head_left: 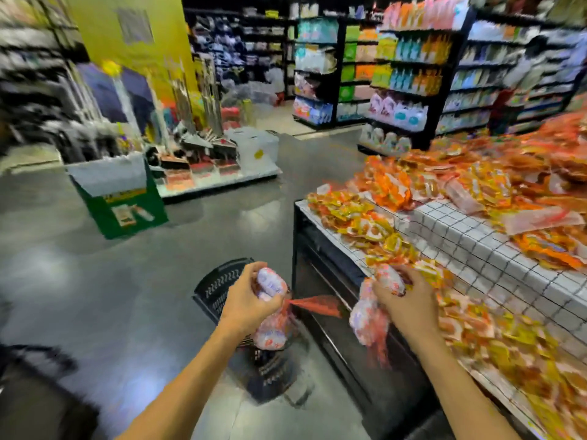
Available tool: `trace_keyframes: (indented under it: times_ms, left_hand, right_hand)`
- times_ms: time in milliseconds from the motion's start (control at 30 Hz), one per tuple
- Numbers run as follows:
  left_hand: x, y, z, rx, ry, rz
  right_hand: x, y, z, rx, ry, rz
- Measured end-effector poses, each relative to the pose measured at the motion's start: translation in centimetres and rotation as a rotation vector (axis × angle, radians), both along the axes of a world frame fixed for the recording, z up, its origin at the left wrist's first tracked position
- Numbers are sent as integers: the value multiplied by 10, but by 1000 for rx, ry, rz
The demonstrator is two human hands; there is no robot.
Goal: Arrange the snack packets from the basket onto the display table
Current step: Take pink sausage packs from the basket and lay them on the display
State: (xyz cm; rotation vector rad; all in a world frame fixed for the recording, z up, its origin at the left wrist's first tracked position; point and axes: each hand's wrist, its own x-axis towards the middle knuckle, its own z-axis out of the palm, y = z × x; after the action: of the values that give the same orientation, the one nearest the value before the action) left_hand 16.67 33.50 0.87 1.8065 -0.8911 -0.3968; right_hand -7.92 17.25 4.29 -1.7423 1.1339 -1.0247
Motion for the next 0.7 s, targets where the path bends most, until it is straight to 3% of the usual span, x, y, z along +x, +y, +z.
trace_keyframes:
  times_ms: [333, 700]
  left_hand:
    - [151, 33, -6, 10, -9, 262]
    - [265, -33, -46, 61, 91, 479]
  right_hand:
    - [205, -9, -22, 89, -18, 297]
    - [377, -96, -77, 148, 75, 601]
